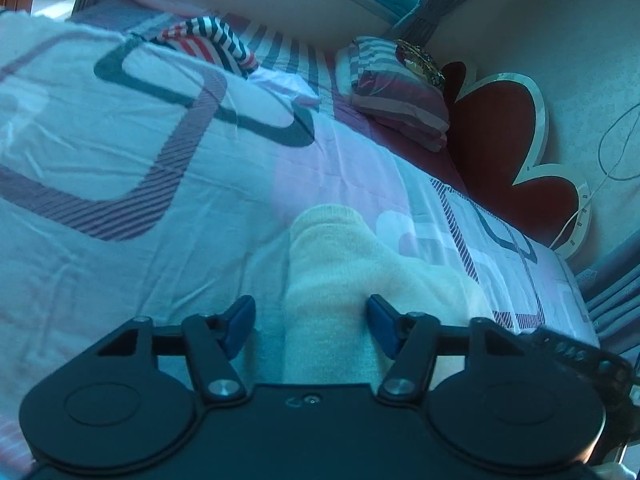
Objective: Fold small clothes
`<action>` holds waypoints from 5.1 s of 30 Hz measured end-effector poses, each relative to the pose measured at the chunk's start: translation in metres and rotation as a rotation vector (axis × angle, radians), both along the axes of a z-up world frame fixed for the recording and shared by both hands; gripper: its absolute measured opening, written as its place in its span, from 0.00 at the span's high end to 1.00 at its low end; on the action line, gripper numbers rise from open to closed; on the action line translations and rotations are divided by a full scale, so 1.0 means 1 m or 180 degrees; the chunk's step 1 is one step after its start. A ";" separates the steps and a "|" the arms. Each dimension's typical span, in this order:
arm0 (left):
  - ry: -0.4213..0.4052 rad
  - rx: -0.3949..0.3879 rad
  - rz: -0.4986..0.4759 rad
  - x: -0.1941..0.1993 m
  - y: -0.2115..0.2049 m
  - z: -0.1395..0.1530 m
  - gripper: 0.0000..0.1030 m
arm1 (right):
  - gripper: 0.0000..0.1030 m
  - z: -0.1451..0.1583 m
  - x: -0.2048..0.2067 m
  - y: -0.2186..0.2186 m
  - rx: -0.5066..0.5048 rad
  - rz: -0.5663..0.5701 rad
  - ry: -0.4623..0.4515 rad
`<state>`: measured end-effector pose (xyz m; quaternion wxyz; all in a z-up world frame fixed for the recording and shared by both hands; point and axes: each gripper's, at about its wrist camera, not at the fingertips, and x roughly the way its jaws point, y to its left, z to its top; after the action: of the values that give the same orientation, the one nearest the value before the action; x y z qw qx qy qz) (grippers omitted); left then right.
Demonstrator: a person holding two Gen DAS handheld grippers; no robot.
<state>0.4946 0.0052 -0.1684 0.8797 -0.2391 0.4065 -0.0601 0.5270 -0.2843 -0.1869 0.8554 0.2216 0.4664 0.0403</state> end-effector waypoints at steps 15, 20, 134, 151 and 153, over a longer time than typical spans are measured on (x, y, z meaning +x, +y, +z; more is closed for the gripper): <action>-0.0112 0.0318 -0.0038 0.011 -0.019 0.013 0.40 | 0.79 0.015 -0.009 0.013 -0.0519 0.0025 -0.0378; -0.0019 0.0401 0.0029 0.017 -0.021 0.007 0.32 | 0.54 0.021 0.001 0.037 -0.0609 0.0262 -0.0510; -0.0460 -0.0003 -0.0364 -0.121 0.088 0.091 0.67 | 0.70 0.079 -0.092 0.121 0.0834 0.0687 -0.0487; -0.0311 0.0246 0.0030 -0.165 0.339 0.059 0.67 | 0.70 0.040 -0.105 0.414 0.0799 0.1106 -0.0404; -0.0169 0.0304 0.0058 -0.165 0.350 0.040 0.65 | 0.70 0.023 -0.104 0.425 0.0747 0.1106 -0.0291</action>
<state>0.3295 0.3549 -0.1283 0.9011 -0.1989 0.3833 -0.0389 0.4229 0.1403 -0.1635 0.8242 0.2340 0.4505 0.2512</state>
